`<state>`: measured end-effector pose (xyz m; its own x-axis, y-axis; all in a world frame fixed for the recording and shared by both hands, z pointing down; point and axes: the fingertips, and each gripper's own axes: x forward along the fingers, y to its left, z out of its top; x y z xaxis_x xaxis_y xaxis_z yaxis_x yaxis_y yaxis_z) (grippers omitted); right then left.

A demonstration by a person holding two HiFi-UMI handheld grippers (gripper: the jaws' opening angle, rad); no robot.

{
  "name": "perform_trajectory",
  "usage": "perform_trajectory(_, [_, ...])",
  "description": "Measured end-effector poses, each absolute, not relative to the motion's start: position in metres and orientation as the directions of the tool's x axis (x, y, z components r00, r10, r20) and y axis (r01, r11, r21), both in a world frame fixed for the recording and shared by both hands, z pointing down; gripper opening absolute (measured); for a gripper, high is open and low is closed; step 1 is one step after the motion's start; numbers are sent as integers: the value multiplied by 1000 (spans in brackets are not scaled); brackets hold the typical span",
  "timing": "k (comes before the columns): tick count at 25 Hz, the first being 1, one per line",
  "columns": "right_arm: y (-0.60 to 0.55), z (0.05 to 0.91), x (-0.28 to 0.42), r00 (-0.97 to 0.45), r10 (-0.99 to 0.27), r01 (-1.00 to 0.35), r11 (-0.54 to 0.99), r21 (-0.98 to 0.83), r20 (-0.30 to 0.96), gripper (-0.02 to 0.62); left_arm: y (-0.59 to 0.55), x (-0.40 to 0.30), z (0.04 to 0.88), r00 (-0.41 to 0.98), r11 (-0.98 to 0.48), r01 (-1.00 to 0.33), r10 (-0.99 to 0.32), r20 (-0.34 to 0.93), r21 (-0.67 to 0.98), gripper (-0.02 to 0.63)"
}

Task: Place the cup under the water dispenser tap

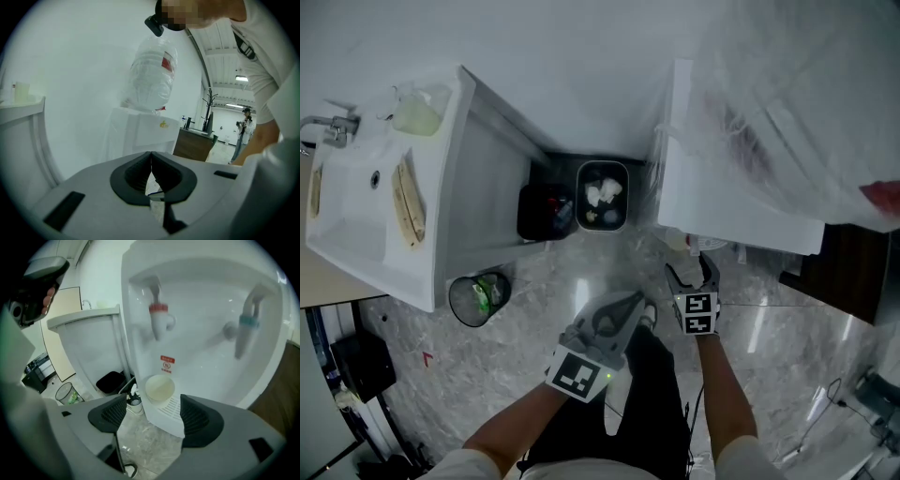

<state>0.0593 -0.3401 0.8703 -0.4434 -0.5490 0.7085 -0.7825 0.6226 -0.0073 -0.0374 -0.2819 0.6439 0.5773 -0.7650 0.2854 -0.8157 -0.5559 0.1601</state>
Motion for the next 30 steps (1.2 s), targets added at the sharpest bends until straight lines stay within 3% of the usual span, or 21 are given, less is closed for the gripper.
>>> perform_trajectory(15, [-239,530,22,-607,-595,-761,625,-172,527,321,-226,-18,464,604,-562,-797,-735,307,223,6])
perform_trajectory(16, [-232,511,23,-609,-599,-763,621,-177,520,306,-221,-17,452,609,-563,-793,-734,302,230,6])
perform_trajectory(19, [-214,459,33,-578,-651,-792,593,-144,492,150,-200,-13,416,636,-582,-771,-719,280,258,6])
perform_trajectory(25, [-178,381,39,-555,-720,-820,557,-131,416,60,-174,-12,364,650,-584,-758,-711,267,289,6])
perform_trajectory(30, [-163,341,38,-545,-758,-832,542,-119,358,26,-163,-10,336,659,-599,-749,-714,235,281,6])
